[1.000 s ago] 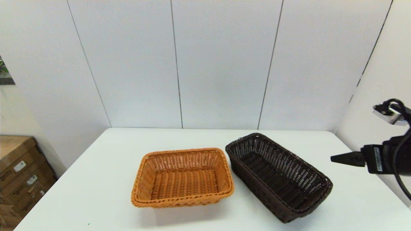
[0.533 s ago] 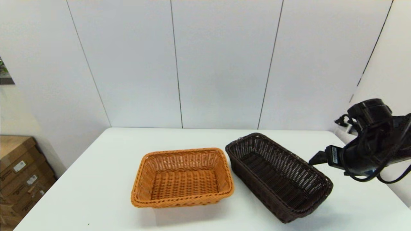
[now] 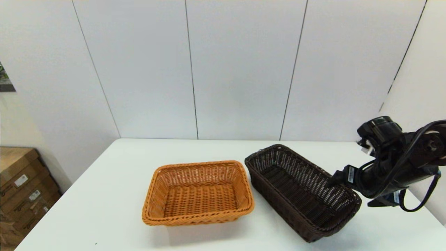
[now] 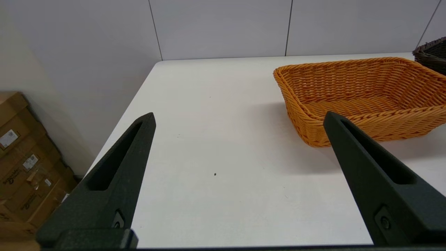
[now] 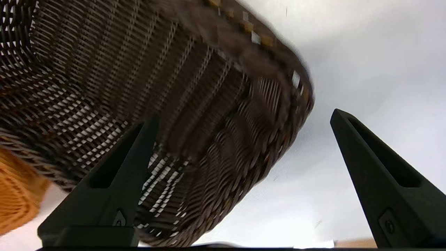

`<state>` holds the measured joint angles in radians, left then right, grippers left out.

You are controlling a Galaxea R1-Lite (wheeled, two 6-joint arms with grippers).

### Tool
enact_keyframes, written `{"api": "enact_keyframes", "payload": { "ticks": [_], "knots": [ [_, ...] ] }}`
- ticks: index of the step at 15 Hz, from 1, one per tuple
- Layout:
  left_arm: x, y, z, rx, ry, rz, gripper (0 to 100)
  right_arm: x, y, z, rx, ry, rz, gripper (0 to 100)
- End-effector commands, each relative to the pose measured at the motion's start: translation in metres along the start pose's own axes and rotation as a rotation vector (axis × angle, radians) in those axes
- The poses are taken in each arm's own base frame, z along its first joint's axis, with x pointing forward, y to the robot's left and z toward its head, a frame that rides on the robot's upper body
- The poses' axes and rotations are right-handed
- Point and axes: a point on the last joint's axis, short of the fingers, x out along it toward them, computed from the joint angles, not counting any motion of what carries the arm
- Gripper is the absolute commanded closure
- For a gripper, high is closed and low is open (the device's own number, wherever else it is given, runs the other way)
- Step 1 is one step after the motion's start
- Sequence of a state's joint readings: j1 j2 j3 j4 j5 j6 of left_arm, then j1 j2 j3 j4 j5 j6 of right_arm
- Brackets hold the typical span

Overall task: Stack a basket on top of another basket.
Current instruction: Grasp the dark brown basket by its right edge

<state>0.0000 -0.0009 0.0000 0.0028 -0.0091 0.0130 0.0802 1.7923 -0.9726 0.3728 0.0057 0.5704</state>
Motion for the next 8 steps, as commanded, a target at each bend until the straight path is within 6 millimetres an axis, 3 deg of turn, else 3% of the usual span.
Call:
{"api": "enact_keyframes", "payload": {
  "ticks": [1,8],
  "knots": [
    [0.0,0.0,0.0,-0.001,0.001,0.0,0,-0.007,0.006,-0.009,0.08,0.006,-0.021,0],
    [0.0,0.0,0.0,0.001,0.001,0.0,0,0.005,0.016,-0.023,0.22,0.055,-0.099,0]
  ]
}}
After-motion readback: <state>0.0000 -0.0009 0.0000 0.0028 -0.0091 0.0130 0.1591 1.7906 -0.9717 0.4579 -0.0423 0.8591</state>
